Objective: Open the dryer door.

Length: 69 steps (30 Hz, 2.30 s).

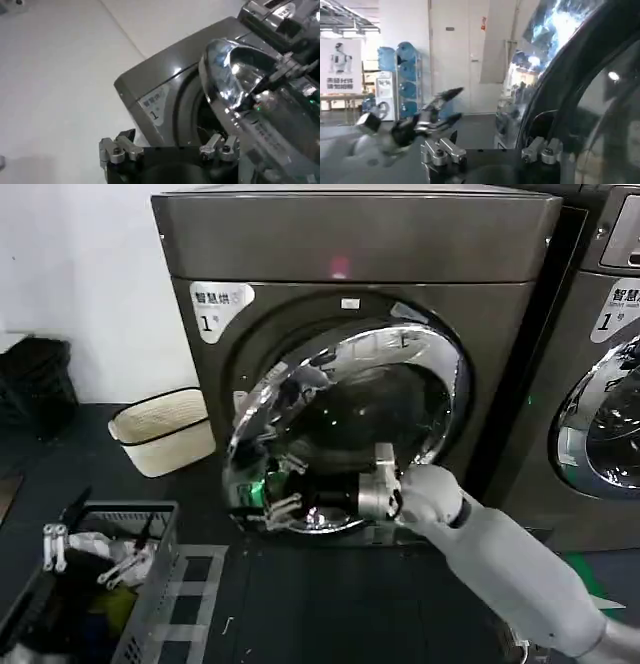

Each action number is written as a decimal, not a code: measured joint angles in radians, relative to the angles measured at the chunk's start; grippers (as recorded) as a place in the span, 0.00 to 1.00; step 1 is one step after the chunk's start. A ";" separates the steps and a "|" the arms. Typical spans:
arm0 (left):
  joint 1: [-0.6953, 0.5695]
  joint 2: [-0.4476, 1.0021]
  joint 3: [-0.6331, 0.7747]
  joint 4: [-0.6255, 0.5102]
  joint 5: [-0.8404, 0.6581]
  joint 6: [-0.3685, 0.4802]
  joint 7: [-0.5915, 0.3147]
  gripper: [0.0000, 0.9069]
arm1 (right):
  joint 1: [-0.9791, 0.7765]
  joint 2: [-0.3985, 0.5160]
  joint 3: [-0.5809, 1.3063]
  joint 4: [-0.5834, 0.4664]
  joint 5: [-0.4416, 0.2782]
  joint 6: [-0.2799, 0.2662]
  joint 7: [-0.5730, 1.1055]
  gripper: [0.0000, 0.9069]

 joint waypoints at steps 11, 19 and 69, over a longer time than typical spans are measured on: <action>-0.162 0.134 0.085 0.137 -0.002 0.033 -0.004 1.00 | -0.067 -0.080 0.061 0.102 0.031 -0.004 -0.035 1.00; -0.289 0.229 0.189 0.244 0.009 0.020 0.002 1.00 | -0.134 -0.139 0.133 0.165 0.040 -0.004 -0.030 1.00; -0.834 0.291 0.933 0.423 -0.034 -0.072 0.068 1.00 | -1.498 0.282 1.780 0.486 -0.123 0.186 0.447 1.00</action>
